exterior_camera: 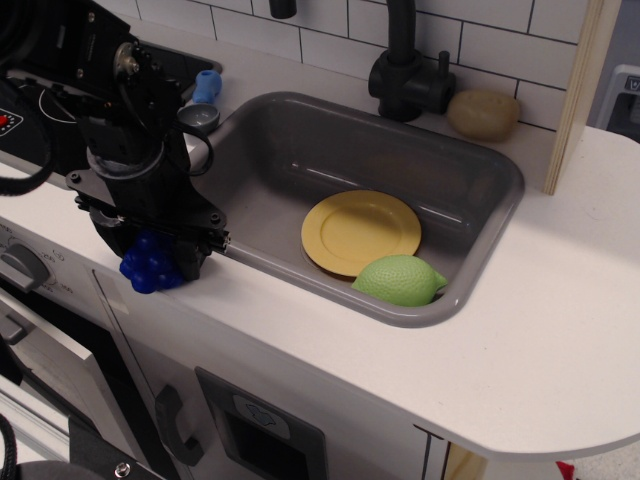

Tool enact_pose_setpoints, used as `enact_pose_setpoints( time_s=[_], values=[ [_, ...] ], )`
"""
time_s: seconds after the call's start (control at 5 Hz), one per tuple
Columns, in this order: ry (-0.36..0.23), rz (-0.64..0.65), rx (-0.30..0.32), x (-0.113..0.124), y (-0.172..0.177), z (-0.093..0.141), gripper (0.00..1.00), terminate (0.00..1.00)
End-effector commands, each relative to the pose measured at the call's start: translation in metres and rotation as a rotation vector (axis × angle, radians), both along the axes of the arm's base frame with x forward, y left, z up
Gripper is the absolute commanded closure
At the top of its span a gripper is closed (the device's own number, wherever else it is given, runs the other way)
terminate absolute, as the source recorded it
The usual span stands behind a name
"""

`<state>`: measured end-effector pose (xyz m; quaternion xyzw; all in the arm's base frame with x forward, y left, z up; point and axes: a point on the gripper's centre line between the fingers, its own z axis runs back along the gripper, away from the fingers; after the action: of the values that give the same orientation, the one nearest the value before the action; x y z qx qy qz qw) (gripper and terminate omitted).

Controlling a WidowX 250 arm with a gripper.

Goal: Put blueberries on plate sink

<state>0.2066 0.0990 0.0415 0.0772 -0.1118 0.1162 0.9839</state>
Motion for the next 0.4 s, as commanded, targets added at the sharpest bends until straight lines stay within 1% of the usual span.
enact_pose_setpoints(
  time_s=[0.0,0.2],
  values=[
    [-0.029,0.067,-0.060,0.027,-0.006,0.037,1.00,0.00],
    [-0.018,0.139,-0.111,0.048,-0.008,0.052,1.00,0.00]
  ],
)
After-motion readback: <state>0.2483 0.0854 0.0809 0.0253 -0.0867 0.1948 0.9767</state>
